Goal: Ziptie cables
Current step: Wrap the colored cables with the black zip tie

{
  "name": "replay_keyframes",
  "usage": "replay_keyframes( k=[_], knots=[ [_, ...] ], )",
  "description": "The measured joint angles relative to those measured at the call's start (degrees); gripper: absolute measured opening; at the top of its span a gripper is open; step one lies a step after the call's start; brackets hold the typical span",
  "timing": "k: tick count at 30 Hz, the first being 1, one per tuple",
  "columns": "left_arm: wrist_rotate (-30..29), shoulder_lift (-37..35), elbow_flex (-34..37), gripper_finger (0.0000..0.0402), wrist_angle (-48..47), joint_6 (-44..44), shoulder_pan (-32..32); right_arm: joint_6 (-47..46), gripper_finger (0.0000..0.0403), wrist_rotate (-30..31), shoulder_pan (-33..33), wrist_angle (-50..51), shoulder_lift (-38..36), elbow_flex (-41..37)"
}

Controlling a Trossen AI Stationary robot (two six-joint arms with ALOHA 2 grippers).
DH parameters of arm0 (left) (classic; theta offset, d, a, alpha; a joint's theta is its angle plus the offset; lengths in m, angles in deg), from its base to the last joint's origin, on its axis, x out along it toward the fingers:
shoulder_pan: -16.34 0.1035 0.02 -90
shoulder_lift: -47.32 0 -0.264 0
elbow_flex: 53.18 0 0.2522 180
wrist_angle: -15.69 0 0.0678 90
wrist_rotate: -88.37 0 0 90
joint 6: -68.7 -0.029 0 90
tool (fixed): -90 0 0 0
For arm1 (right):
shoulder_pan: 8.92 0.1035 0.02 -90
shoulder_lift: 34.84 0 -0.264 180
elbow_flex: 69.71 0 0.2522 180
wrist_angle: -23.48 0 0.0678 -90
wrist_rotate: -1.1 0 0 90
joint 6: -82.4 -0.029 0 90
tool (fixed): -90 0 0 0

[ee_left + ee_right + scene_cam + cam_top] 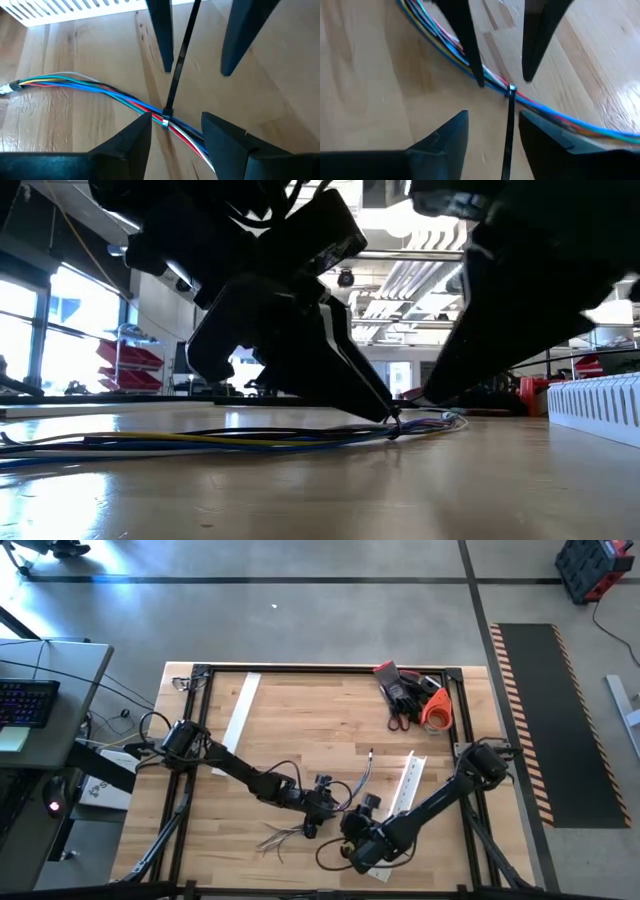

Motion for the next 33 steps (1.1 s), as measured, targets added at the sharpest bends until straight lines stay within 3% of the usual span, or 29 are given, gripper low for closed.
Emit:
replay_keyframes(
  k=[9,18,24,33],
  knots=[
    [2.76,0.0,0.24,0.0122,2.05,-1.82,-0.01,0.05,0.001,0.98,0.76,-1.11,-0.02,-0.57],
    [3.04,0.0,0.26,0.0118,3.65,-8.28,0.02,-5.36,0.0001,1.86,2.47,1.29,-0.02,-0.57],
    [4.62,3.23,0.16,0.0117,10.28,-13.06,0.2,-6.64,0.0,3.39,2.99,1.65,-0.04,-0.57],
    [5.49,5.4,0.17,0.0091,12.21,-12.13,0.47,-6.76,0.0,3.37,3.21,1.92,-0.07,-0.55]
  ],
)
